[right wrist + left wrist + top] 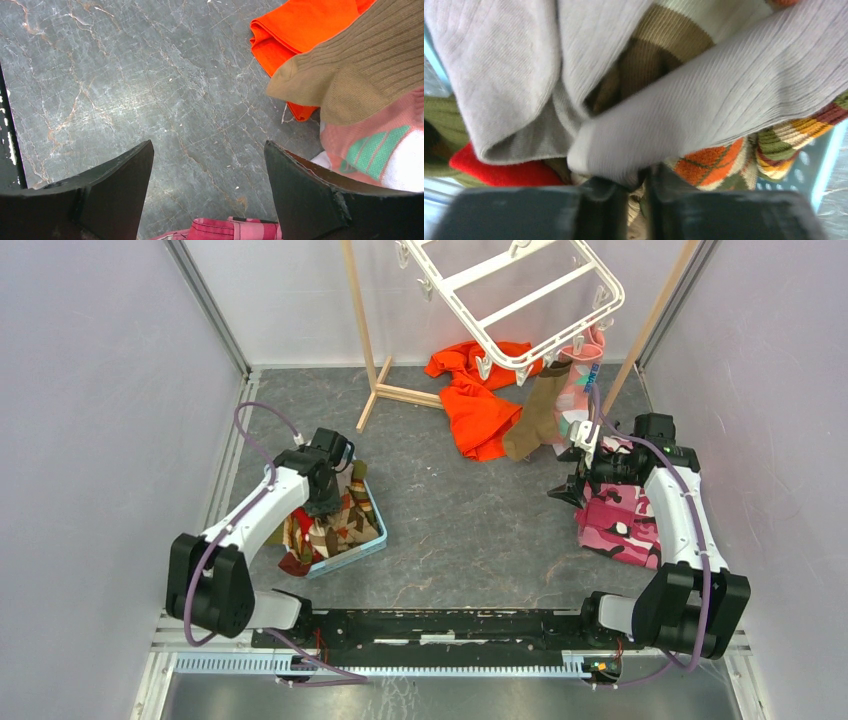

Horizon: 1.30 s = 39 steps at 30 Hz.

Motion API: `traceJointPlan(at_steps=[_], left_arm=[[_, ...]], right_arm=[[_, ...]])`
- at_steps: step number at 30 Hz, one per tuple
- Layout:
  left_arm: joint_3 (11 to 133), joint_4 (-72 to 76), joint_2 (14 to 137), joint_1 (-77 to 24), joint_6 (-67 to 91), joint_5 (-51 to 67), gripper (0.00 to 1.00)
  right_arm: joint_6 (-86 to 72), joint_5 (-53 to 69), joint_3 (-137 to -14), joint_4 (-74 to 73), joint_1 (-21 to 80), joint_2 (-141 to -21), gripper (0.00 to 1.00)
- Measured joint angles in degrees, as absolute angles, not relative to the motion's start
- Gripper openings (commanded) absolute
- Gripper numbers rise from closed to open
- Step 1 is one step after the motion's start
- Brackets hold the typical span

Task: Clip the socks to the hanger
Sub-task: Move the bin to the center of the board.

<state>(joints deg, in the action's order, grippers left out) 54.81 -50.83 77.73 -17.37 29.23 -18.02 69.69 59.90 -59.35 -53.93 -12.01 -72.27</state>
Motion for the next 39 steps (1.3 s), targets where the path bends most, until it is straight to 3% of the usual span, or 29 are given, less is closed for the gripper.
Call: traceJointPlan(at_steps=[7, 21, 23, 30, 39], left_arm=[[54.68, -49.06, 79.4, -17.37, 28.91, -15.4, 0.02], [53.52, -29.78, 80.88, -17.15, 30.0, 11.6, 0.03], [53.56, -27.09, 82.78, -17.58, 30.92, 13.69, 0.06], [55.88, -25.65, 82.74, -20.78, 32.08, 15.53, 0.33], [57.3, -31.62, 68.79, -21.04, 32.05, 14.17, 0.41]], right_arm=[[70.63, 60.16, -59.68, -54.92, -12.01, -72.47, 0.88], [70.91, 60.36, -59.68, -55.0, -12.03, -72.62, 0.88], [70.96, 60.36, -59.68, -55.0, -12.05, -72.62, 0.88], [71.0, 60.38, -59.68, -55.0, -12.43, -72.62, 0.88], [71.0, 60.4, -59.68, -54.98, -12.49, -72.82, 0.88]])
